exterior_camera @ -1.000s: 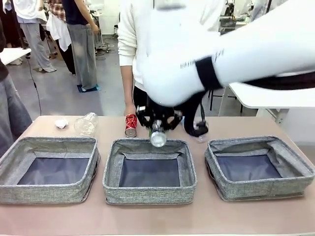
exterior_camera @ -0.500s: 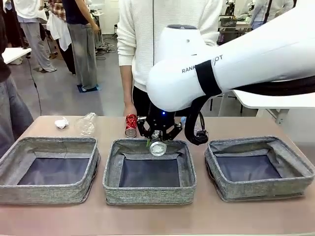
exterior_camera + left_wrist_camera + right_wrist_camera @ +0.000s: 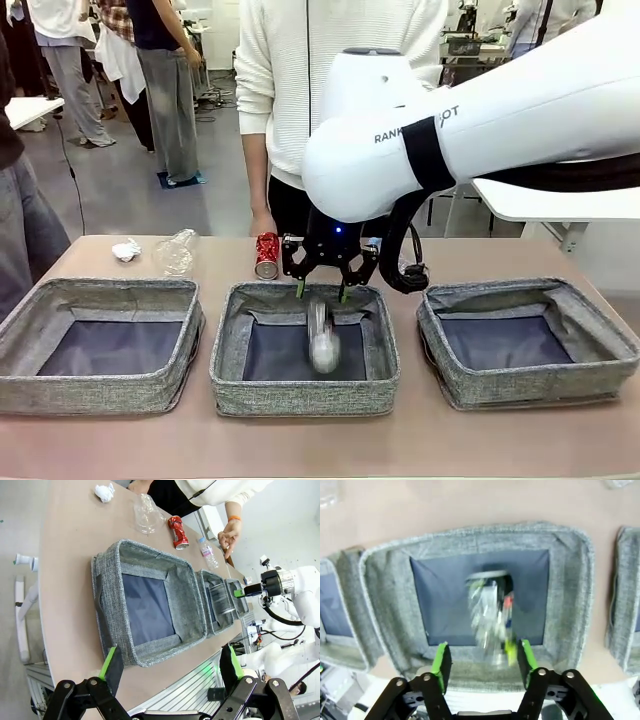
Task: Sort the waste into the appropriate baskets.
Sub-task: Place the picked waste into the Fabric basket indicated by the person.
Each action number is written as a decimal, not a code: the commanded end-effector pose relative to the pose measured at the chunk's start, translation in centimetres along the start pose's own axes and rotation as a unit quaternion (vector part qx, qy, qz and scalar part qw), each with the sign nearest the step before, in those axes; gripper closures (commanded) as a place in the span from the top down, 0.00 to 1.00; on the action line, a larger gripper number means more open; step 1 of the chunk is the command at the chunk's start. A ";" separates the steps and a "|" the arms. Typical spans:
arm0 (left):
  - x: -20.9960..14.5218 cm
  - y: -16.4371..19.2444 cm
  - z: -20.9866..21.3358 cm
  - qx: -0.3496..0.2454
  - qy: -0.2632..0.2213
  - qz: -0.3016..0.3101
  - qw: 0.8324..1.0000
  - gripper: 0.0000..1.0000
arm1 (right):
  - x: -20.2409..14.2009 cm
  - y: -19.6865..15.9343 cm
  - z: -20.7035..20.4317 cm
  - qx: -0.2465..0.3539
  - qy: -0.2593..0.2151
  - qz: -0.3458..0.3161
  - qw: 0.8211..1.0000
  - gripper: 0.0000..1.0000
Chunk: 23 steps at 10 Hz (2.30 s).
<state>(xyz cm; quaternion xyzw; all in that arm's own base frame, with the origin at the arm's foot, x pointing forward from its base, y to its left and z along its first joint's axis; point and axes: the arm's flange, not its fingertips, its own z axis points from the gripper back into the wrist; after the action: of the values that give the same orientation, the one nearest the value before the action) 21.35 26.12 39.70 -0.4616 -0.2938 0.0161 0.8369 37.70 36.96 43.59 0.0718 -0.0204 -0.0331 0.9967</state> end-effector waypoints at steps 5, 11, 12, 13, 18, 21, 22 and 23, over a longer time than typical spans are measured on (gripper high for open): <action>0.1 -0.1 0.0 -0.007 -0.008 -0.010 1.000 1.00 | 0.3 -0.5 1.0 0.026 0.033 0.020 0.999 1.00; 0.1 -0.1 0.0 -0.007 -0.008 -0.010 1.000 1.00 | 2.0 -23.4 14.5 0.438 0.217 0.076 0.869 1.00; 0.1 -0.1 0.0 -0.007 -0.008 -0.010 1.000 1.00 | 2.2 -28.3 14.5 0.463 0.233 0.085 0.851 1.00; 0.1 -0.1 0.0 -0.007 -0.008 -0.010 1.000 1.00 | 2.4 -33.6 13.7 0.495 0.238 0.104 0.829 1.00; 0.1 -0.1 0.0 -0.007 -0.008 -0.010 1.000 1.00 | 0.9 -45.2 9.3 0.506 0.196 0.021 0.839 1.00; 0.1 -0.1 0.0 -0.007 -0.008 -0.010 1.000 1.00 | 0.9 -45.2 9.3 0.506 0.196 0.021 0.839 1.00; 0.1 -0.1 0.0 -0.007 -0.008 -0.010 1.000 1.00 | 0.9 -45.2 9.3 0.506 0.196 0.021 0.839 1.00; 0.1 -0.1 0.0 -0.007 -0.008 -0.010 1.000 1.00 | 0.9 -45.2 9.3 0.506 0.196 0.021 0.839 1.00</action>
<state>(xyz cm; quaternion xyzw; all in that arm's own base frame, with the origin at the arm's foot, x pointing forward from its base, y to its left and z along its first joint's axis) 21.38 26.07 39.71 -0.4613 -0.2944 0.0145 0.8368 35.10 -8.67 46.30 0.5670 0.1561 0.0289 0.8083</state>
